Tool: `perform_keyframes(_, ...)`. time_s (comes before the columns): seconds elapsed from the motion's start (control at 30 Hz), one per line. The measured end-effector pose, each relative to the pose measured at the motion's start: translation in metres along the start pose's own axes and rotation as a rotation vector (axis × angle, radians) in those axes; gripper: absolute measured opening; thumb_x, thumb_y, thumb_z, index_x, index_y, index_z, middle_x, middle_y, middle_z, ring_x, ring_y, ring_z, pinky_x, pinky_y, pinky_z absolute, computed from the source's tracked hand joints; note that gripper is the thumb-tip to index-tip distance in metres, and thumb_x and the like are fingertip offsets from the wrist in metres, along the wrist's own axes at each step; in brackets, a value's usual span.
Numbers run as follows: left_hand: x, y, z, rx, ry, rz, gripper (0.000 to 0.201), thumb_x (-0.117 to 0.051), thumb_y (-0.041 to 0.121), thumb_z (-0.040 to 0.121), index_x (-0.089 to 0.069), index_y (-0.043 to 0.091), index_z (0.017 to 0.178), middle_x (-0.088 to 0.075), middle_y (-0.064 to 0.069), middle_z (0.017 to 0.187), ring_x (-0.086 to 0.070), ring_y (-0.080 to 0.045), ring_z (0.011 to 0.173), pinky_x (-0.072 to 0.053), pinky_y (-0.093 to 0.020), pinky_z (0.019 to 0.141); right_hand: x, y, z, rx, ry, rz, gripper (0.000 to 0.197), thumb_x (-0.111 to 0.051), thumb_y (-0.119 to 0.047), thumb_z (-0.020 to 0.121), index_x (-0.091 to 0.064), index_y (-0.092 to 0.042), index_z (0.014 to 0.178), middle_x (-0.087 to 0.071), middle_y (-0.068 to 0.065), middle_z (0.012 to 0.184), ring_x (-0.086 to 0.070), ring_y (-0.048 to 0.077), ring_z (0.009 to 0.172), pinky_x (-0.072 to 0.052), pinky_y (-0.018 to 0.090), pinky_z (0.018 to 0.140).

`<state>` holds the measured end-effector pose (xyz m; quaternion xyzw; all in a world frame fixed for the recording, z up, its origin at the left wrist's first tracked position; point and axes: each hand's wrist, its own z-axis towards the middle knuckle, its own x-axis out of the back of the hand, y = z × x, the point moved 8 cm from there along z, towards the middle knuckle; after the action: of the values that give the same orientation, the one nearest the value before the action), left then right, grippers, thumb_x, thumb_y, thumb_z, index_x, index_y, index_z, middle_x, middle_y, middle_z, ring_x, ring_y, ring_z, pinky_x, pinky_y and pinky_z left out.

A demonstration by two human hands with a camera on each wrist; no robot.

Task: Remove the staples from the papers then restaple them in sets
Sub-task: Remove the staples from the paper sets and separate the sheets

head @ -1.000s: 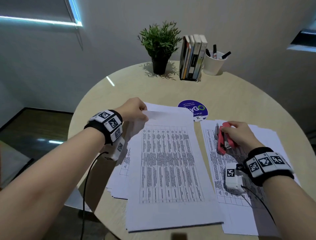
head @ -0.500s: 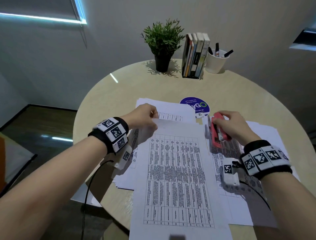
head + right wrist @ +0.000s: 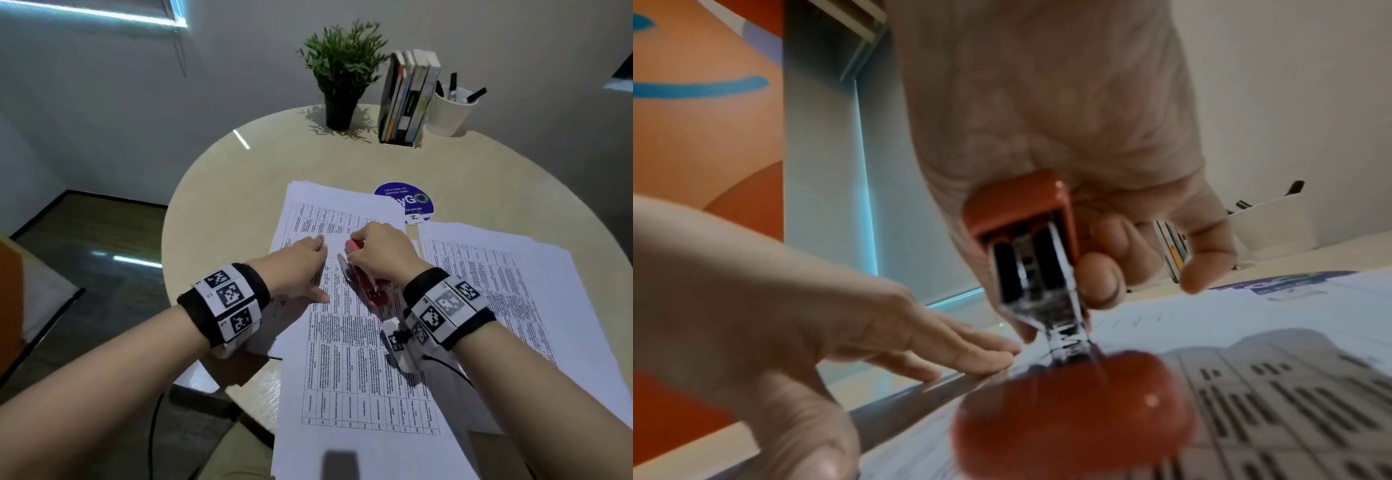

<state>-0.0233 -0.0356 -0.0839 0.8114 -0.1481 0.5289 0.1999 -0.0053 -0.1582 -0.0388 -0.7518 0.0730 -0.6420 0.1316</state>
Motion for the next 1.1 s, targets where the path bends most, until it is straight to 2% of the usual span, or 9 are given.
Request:
perform_keyframes(0.07,0.000,0.001,0.001,-0.010,-0.003,-0.002,0.103,-0.068,0.054,0.079,-0.016,-0.001,0.149,0.001,-0.012,0.162,-0.010,-0.027,0.147,-0.023,-0.039,0.118,-0.005,0.002,0.006,-0.019,0.020,-0.017,0.033,-0.053,-0.028,0.091,-0.045,-0.018,0.061,-0.044,-0.002,0.060,-0.047,0.031,0.072,-0.035,0.031,0.064)
perform_keyframes(0.2,-0.001,0.002,0.001,-0.022,-0.014,0.006,0.107,-0.069,0.055,0.078,-0.011,0.002,0.151,0.003,-0.010,0.162,-0.005,-0.024,0.149,-0.024,-0.042,0.117,-0.009,-0.001,0.013,-0.011,0.080,-0.033,0.019,-0.053,-0.028,0.088,-0.053,-0.017,0.073,-0.054,0.003,0.074,-0.051,0.032,0.078,-0.035,0.032,0.066)
perform_keyframes(0.33,-0.002,0.003,0.001,-0.028,-0.020,0.024,0.107,-0.068,0.056,0.078,-0.011,0.004,0.152,0.002,-0.008,0.162,-0.007,-0.024,0.149,-0.027,-0.045,0.116,-0.010,-0.005,0.013,0.012,0.143,-0.046,0.018,-0.050,-0.028,0.091,-0.053,-0.015,0.079,-0.061,0.009,0.083,-0.060,0.036,0.088,-0.036,0.033,0.067)
perform_keyframes(0.47,-0.002,0.004,0.000,-0.029,-0.042,0.043,0.106,-0.067,0.056,0.078,-0.011,0.003,0.151,0.003,-0.010,0.162,-0.007,-0.025,0.149,-0.026,-0.044,0.116,-0.001,-0.024,0.010,0.143,0.154,-0.246,0.017,-0.051,-0.033,0.095,-0.055,-0.019,0.086,-0.068,0.007,0.096,-0.061,0.033,0.095,-0.038,0.038,0.079)
perform_keyframes(0.57,-0.003,0.004,0.002,-0.024,-0.046,0.056,0.107,-0.068,0.057,0.078,-0.011,0.003,0.151,0.003,-0.010,0.162,-0.007,-0.025,0.149,-0.028,-0.045,0.115,-0.001,-0.023,0.011,0.134,0.149,-0.259,0.017,-0.051,-0.030,0.094,-0.055,-0.017,0.083,-0.066,0.008,0.090,-0.061,0.033,0.090,-0.037,0.037,0.077)
perform_keyframes(0.7,-0.003,0.004,0.001,-0.019,-0.059,0.087,0.110,-0.065,0.058,0.079,-0.004,0.005,0.153,0.006,-0.008,0.162,-0.003,-0.023,0.150,-0.027,-0.045,0.116,-0.012,-0.004,0.012,-0.062,0.159,0.041,0.018,-0.052,-0.019,0.088,-0.051,-0.011,0.072,-0.054,0.007,0.074,-0.053,0.034,0.076,-0.029,0.031,0.063)
perform_keyframes(0.9,0.000,0.006,0.000,-0.019,-0.055,0.139,0.108,-0.063,0.060,0.080,-0.006,0.005,0.153,0.003,-0.009,0.162,-0.006,-0.023,0.149,-0.026,-0.042,0.117,-0.008,-0.028,0.012,0.183,0.202,-0.280,0.016,-0.050,-0.026,0.093,-0.060,-0.014,0.094,-0.069,0.007,0.090,-0.063,0.032,0.089,-0.032,0.032,0.068)
perform_keyframes(1.0,0.000,0.005,0.001,-0.012,-0.044,0.163,0.109,-0.063,0.061,0.079,-0.006,0.005,0.153,0.001,-0.010,0.162,-0.008,-0.024,0.149,-0.025,-0.043,0.117,-0.009,-0.012,0.015,0.026,0.184,-0.039,0.020,-0.053,-0.019,0.088,-0.049,-0.013,0.070,-0.057,0.008,0.073,-0.056,0.036,0.078,-0.030,0.031,0.064)
perform_keyframes(1.1,-0.001,0.005,0.001,-0.013,-0.048,0.168,0.109,-0.062,0.062,0.079,-0.006,0.005,0.153,0.001,-0.010,0.162,-0.008,-0.025,0.149,-0.024,-0.042,0.117,-0.011,-0.006,0.020,-0.026,0.190,0.034,0.022,-0.052,-0.019,0.090,-0.046,-0.012,0.070,-0.056,0.009,0.074,-0.054,0.036,0.079,-0.029,0.031,0.064)
